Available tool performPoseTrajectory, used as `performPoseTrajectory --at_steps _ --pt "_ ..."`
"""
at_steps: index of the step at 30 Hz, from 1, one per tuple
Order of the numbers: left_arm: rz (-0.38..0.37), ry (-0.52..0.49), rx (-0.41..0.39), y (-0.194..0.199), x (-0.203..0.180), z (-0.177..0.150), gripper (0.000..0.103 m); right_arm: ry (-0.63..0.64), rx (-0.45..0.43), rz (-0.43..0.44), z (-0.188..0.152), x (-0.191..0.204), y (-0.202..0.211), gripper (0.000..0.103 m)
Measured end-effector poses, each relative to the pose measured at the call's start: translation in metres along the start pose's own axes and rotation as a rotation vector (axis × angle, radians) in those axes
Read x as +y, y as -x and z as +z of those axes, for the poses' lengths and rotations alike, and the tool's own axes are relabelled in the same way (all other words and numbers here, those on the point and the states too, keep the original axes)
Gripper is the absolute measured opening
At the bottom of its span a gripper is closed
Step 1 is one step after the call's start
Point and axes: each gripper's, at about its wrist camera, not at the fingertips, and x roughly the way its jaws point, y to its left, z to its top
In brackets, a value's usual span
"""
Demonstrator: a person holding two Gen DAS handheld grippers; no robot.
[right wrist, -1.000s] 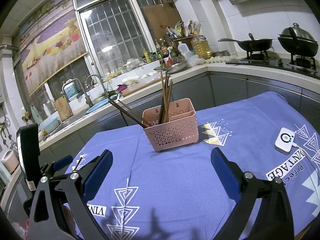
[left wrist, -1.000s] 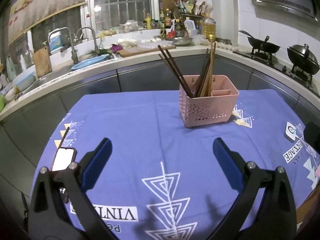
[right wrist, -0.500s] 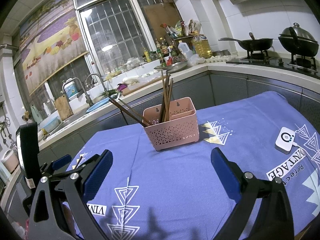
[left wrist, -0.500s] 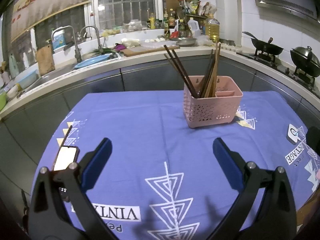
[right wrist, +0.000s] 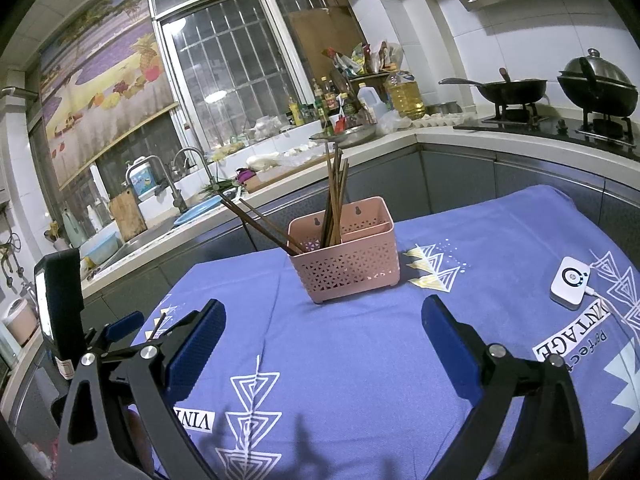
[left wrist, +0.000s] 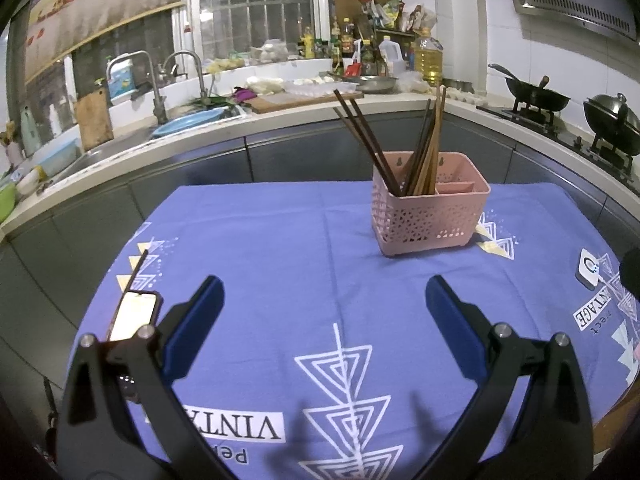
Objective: Organize utensils
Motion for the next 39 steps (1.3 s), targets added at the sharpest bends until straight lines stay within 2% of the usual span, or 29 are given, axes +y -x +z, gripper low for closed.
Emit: performPoseTrajectory --at_steps 39 --pt "-0.014 0.000 -0.008 0.0030 -0.0035 0.0017 0.097 0.006 -0.005 -0.001 -0.0017 0.0054 0.0012 0.097"
